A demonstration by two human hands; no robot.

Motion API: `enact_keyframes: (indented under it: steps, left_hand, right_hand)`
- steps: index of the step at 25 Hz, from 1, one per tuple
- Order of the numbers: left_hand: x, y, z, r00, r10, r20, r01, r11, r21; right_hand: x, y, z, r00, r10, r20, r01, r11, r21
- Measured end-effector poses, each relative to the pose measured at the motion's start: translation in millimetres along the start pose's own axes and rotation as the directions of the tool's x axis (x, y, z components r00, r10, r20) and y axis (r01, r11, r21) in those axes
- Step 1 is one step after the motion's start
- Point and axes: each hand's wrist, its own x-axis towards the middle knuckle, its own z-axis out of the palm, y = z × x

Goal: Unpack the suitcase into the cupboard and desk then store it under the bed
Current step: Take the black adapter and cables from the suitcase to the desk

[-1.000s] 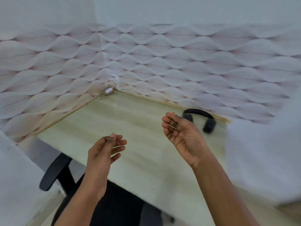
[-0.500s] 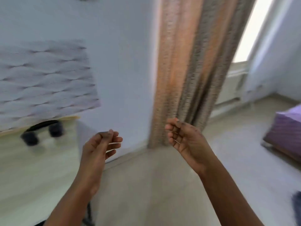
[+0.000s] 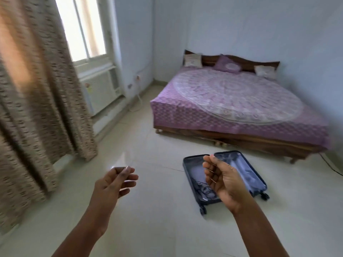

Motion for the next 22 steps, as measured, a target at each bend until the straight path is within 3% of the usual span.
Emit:
enact_keyframes:
  steps: [6, 12, 16, 22]
  left_hand:
    - [122.6, -40.7, 120.8, 0.965, -0.147, 0.217, 0.125, 0.986, 0.112]
    - [262.1, -79.1, 219.0, 0.896, -0.294, 0.332, 0.230, 0.948, 0.218]
    - [350.0, -99.3, 277.8, 0.844, -0.383, 0.375, 0.257, 0.903, 0.343]
    - [449.8, -161.5, 356.9, 0.793, -0.526, 0.308, 0.352, 0.807, 0.474]
  right_hand:
    - [89.7, -43.9, -104.8, 0.952, -0.063, -0.299, 0.092, 0.992, 0.084]
    - [193.5, -51.0, -164.9, 0.845, -0.007, -0.535, 0.017, 1.000, 0.013]
    - [280.3, -41.5, -185.2, 0.801, 0.043, -0.597, -0.082, 0.996, -0.039]
    - [437.5, 15.4, -238.8, 0.787, 0.135, -0.601, -0.300, 0.936, -0.182]
